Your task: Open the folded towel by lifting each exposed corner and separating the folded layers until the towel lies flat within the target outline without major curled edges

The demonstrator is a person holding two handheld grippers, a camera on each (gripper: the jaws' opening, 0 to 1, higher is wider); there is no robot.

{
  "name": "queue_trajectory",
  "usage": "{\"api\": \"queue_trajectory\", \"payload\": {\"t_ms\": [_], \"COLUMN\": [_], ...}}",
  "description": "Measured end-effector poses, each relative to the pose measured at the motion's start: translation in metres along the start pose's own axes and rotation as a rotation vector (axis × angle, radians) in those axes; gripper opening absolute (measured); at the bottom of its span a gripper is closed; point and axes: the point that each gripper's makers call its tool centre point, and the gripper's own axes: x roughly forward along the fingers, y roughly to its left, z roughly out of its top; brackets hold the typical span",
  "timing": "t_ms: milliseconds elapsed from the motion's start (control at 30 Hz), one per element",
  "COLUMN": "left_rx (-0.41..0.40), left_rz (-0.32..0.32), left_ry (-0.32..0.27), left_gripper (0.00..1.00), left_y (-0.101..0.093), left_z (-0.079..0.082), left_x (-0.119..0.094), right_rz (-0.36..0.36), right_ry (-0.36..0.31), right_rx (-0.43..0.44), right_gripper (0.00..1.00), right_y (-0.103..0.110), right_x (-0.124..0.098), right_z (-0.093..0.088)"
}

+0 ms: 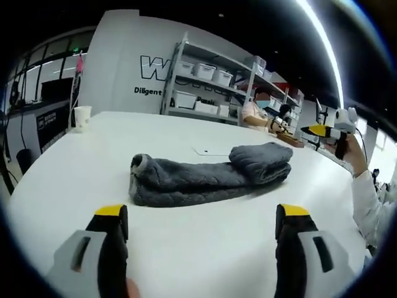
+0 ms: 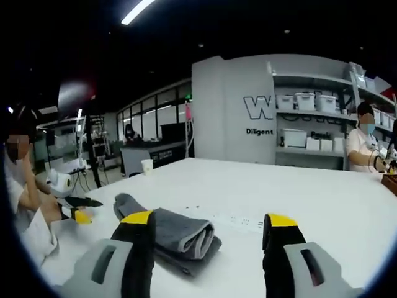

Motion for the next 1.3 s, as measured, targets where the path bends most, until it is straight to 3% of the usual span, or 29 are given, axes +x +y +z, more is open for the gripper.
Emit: {"api": "queue_trajectory", "payload": {"t_ms": [100,300,633,800,967,1067,1300], "left_rx": [-0.006,-0.024,-0.027,-0.034,-0.034,-0.036,-0.039], "left_rz": [0.008,0.016,0.021,0.018,0.021,0.02,0.023], "left_ry": [0.007,0.026,0.013,0.018,0.02,0.022,0.028], "left_gripper": [0.97,0.97,0.95,0.94,0.94,0.94,0.93], "left_y": [0.003,0.004,0.005,0.005,0.007,0.008,0.009], "left_z": [-0.003,-0.012,-0.01,-0.012,-0.012,-0.012,-0.013], "left_x": [0.001,0.001,-0.001,0.0,0.001,0.001,0.002], "right_rz": [0.003,0.019,0.058,0.08,0.158,0.151,0.184], "right_ry": [0.031,0.071,0.143,0.151,0.128,0.146,0.136], "right_rx": [-0.023,0.015,0.026,0.048,0.017,-0.015,0.006], "right_gripper": [0.63,0.55,0.48,0.36,0.12,0.08,0.0], "right_y": [0.003,0.002,0.013,0.017,0.036,0.035,0.037], "right_x": [0.003,0.015,0.034,0.038,0.04,0.04,0.038], "right_z": [-0.011,-0.032,-0.065,-0.071,-0.071,-0.075,-0.073]}}
